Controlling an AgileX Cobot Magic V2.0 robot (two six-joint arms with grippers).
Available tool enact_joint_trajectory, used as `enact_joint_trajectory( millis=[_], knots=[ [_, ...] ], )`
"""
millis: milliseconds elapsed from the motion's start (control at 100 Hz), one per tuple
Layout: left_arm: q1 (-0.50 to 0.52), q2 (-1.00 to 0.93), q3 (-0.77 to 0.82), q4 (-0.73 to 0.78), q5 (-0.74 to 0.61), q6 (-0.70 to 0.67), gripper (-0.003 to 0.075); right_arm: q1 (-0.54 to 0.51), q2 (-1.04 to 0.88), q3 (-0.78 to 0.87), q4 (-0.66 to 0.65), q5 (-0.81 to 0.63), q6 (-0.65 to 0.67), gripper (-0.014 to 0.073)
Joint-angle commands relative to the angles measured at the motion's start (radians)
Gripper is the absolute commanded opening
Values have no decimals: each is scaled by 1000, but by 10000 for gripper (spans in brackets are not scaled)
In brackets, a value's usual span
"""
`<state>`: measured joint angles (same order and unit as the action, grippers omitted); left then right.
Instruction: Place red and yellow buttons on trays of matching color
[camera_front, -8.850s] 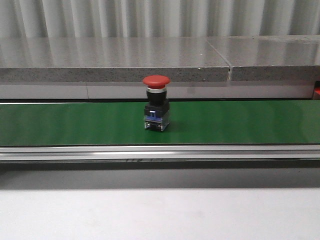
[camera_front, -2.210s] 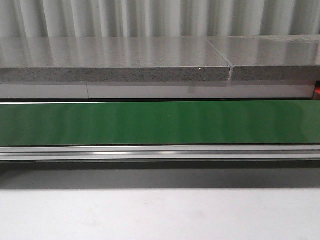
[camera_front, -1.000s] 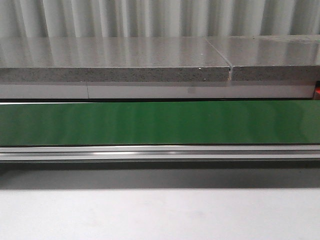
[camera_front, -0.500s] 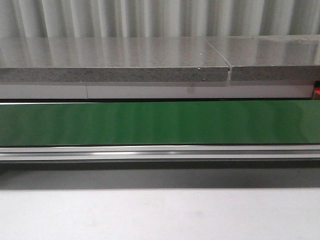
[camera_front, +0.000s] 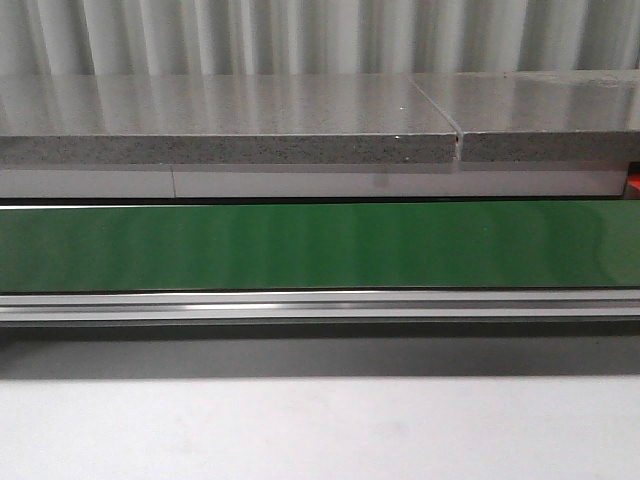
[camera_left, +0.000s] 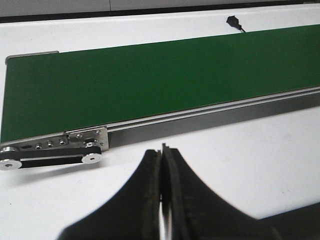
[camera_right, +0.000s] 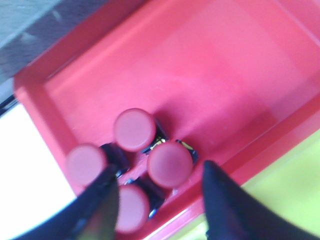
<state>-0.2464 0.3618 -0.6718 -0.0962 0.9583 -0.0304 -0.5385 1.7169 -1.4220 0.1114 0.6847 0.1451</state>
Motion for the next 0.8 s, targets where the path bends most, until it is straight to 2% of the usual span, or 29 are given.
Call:
enact_joint_trajectory(
  millis=[0,170,280,480,790],
  knots=[
    [-9,8,-23,-15,-64,0,-20,20,-95,-13,1,-14,-49,252],
    [-9,8,-23,-15,-64,0,-20,83,-181,35,1,-7,-65,18],
    [-9,8,-23,-15,-64,0,-20,136,-228,73,1,-12,-69,-60],
    [-9,8,-23,-15,-64,0,-20,267,-288,132,1,-26,-82,-67],
    [-9,8,-23,-15,-64,0,-20,467,-314,134,1,-14,-114,-67]
  ],
)
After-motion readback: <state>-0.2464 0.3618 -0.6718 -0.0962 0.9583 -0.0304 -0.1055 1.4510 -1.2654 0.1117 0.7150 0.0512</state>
